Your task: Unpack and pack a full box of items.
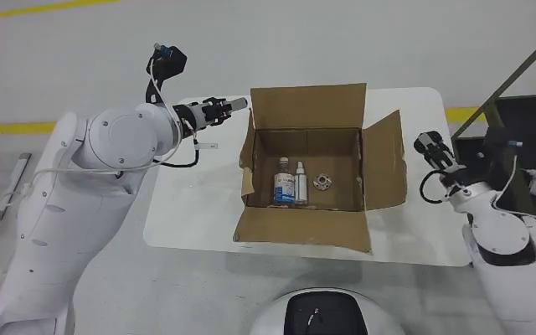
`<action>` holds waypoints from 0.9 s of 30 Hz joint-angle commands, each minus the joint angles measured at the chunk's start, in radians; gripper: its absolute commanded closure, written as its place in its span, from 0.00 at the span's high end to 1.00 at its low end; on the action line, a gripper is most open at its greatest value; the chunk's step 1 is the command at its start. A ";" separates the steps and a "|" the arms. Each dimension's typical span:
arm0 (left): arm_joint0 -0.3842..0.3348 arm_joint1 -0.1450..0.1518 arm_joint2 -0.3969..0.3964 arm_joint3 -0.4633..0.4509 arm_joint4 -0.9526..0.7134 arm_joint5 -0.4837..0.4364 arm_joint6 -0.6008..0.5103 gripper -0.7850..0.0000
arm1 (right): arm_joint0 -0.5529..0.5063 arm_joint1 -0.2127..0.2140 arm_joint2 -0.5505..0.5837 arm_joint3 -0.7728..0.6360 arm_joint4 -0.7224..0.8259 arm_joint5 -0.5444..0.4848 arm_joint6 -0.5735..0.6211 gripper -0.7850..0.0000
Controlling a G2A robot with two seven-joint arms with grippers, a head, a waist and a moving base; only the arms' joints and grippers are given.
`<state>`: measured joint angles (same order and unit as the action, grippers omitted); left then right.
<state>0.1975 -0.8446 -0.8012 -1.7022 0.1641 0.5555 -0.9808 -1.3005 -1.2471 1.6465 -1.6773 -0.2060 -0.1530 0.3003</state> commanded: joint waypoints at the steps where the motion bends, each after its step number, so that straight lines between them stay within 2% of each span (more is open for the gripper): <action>1: 0.000 0.000 0.000 0.000 0.000 0.000 0.000 1.00 | 0.021 -0.001 -0.041 -0.003 0.008 -0.016 0.035 0.00; 6: 0.000 0.000 0.000 0.000 0.000 0.000 0.000 1.00 | 0.080 -0.004 -0.151 -0.023 0.042 -0.097 0.169 0.00; 11: 0.000 0.000 0.000 0.000 0.000 0.000 0.000 1.00 | 0.124 -0.001 -0.233 -0.004 -0.046 -0.133 0.291 0.00; 17: 0.000 0.000 0.000 0.000 0.000 0.000 0.000 1.00 | 0.157 0.003 -0.273 0.024 -0.109 -0.090 0.345 0.00; 20: 0.030 0.005 0.015 -0.006 0.052 -0.063 0.011 1.00 | 0.164 0.005 -0.276 0.027 -0.102 -0.066 0.356 0.00; 21: 0.037 0.008 0.025 -0.005 0.098 -0.086 0.006 0.79 | 0.167 0.005 -0.277 0.028 -0.097 -0.057 0.362 0.00; 22: 0.046 0.010 0.033 0.003 0.132 -0.083 0.001 0.22 | 0.171 0.005 -0.277 0.036 -0.086 -0.036 0.370 0.00; 23: 0.052 0.011 0.039 -0.003 0.158 -0.083 0.004 0.00 | 0.178 0.006 -0.279 0.041 -0.098 -0.016 0.386 0.00; 27: 0.085 0.012 0.067 -0.013 0.252 -0.088 0.012 0.00 | 0.200 0.010 -0.298 0.057 -0.150 0.028 0.418 0.00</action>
<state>0.2713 -0.8319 -0.7405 -1.7147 0.3974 0.4656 -0.9703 -1.1037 -1.2374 1.3525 -1.6275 -0.3542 -0.1395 0.7163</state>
